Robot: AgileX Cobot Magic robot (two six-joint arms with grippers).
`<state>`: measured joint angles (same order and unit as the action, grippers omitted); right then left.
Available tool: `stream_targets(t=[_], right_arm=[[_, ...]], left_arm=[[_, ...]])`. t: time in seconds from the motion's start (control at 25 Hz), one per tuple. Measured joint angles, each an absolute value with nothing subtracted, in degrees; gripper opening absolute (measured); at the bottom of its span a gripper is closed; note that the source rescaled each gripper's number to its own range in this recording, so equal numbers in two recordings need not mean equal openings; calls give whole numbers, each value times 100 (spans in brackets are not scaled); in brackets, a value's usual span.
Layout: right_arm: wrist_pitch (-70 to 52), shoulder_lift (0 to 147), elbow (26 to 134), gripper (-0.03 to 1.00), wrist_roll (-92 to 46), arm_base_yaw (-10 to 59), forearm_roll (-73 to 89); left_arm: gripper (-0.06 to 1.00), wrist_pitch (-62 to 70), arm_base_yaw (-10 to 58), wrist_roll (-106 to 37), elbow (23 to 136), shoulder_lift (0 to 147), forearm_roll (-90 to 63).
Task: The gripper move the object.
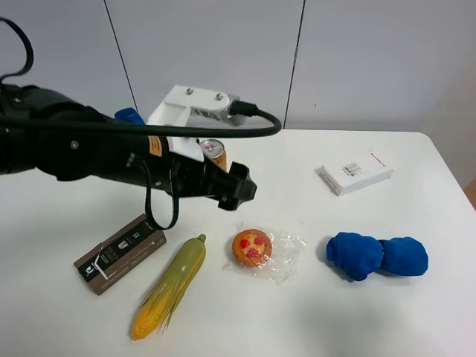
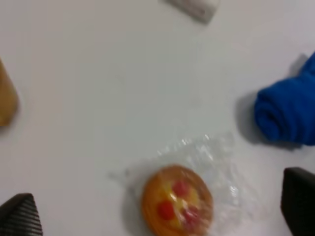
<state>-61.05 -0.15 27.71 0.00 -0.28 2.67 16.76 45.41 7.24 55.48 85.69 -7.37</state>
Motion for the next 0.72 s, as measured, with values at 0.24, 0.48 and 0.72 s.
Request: stream_targets(t=[0.24,0.48,0.72], right_arm=[[-6105,-15,2771,100,0,-28,267],[-6105,-15,2771,100,0,-28,267],[-6105,-15,2771,100,0,-28,267]], left_arm=[[99,2024,3817,685,6580,8485,494],[100,2363,2694,695,7380,8120,1208],[100,2713,1290,586,7472,7435,1610]])
